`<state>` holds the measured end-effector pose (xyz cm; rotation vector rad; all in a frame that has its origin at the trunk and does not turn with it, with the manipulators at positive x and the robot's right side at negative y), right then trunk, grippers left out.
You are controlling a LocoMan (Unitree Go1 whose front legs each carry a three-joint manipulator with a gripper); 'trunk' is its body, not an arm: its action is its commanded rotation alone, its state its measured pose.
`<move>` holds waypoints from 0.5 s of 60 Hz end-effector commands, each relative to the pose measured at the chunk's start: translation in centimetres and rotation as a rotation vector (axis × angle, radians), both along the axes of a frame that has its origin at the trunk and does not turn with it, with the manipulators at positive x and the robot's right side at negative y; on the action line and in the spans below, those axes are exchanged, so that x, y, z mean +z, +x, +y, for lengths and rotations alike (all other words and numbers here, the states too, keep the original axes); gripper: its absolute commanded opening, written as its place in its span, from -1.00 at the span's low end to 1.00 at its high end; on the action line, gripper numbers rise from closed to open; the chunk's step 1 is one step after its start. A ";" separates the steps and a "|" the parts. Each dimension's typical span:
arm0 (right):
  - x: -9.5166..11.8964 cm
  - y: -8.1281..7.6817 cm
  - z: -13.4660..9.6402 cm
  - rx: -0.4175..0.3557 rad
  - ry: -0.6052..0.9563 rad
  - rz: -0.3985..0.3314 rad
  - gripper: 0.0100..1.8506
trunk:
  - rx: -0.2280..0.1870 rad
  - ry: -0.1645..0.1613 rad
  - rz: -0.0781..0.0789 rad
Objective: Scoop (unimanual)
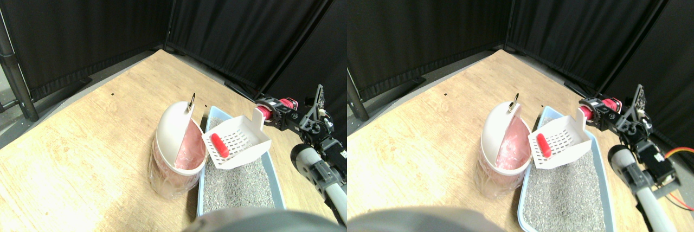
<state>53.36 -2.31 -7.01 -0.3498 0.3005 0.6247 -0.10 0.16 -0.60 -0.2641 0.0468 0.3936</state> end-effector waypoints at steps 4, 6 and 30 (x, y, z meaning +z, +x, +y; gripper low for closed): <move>0.2 0.1 0.6 0.018 -0.009 -0.075 -0.86 | 0.030 0.008 0.003; 0.2 0.1 0.7 0.018 -0.021 -0.085 -0.81 | 0.030 0.007 0.004; 0.7 0.8 1.4 -0.007 -0.020 -0.083 -0.95 | 0.033 0.004 0.010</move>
